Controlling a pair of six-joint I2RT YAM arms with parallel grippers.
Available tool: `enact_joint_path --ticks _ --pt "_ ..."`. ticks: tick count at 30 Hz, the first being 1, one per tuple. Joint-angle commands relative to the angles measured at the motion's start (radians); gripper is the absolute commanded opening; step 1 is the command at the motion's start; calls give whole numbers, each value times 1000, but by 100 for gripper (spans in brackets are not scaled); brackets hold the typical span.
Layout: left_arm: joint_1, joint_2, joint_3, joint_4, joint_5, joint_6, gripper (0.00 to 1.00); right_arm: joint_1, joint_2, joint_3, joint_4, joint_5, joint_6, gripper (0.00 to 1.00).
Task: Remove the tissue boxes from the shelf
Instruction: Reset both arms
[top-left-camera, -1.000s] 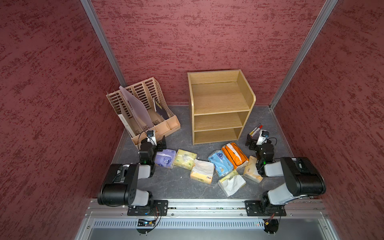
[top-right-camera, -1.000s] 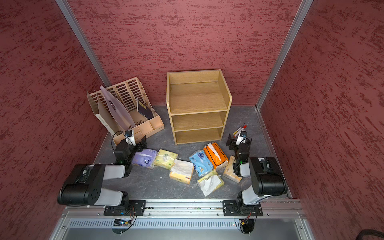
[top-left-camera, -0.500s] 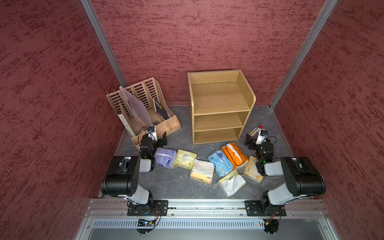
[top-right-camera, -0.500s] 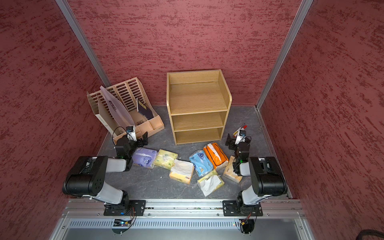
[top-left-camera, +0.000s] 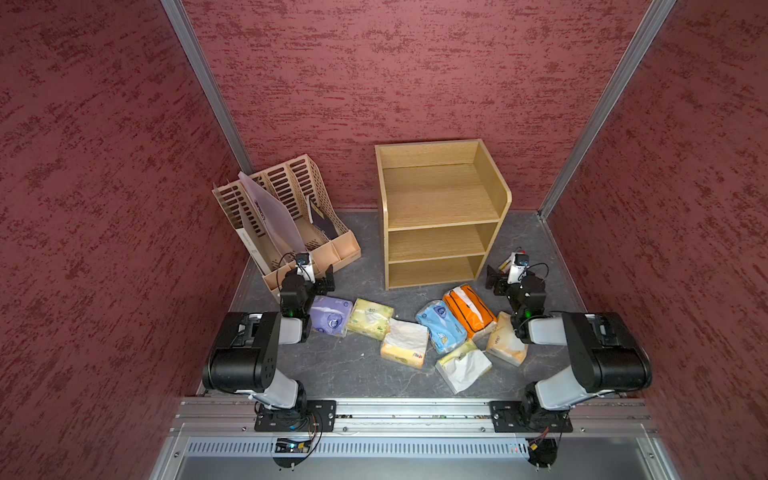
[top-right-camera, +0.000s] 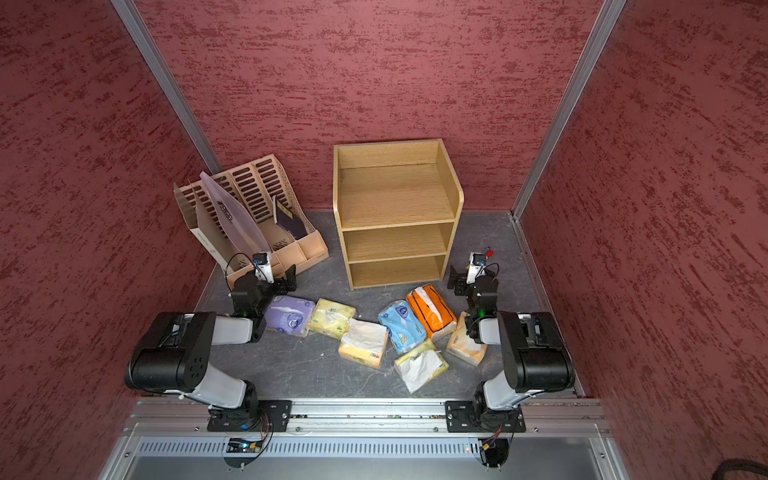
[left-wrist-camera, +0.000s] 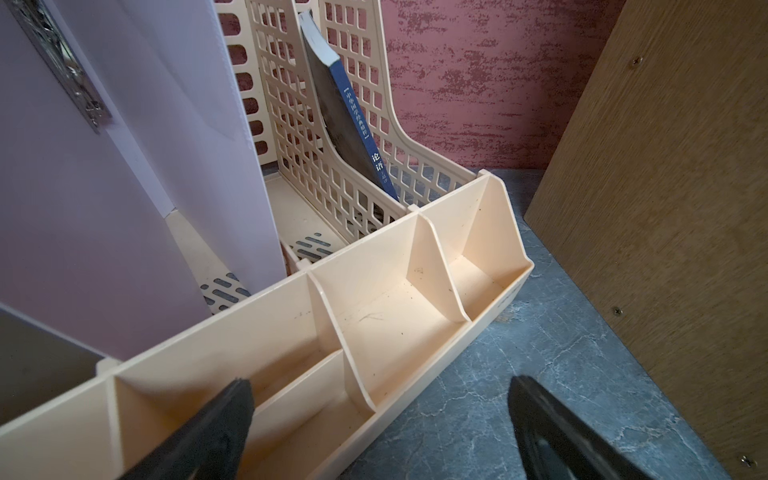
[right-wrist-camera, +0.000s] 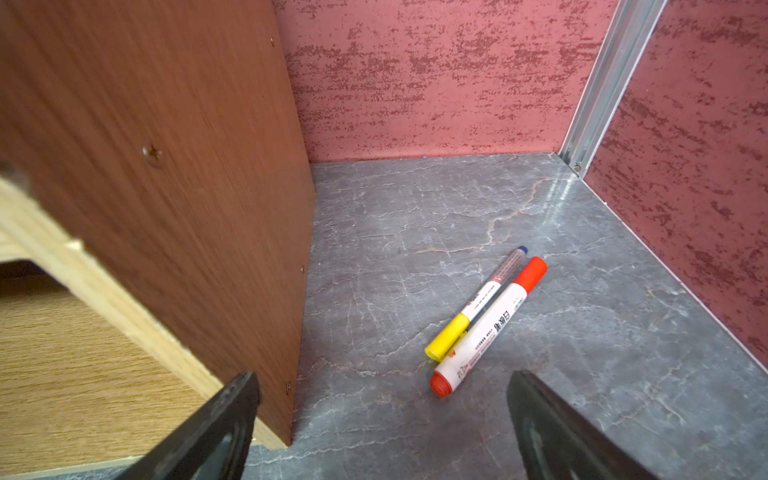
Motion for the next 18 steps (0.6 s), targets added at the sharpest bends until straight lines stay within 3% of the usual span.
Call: enact_joint_path --ticks 1,18 --pt "7 -3 9 -3 14 -4 100 -2 0 11 -7 -21 -11 98" --pt "25 -3 19 -23 47 -15 100 -1 -1 11 -6 -20 -11 99"
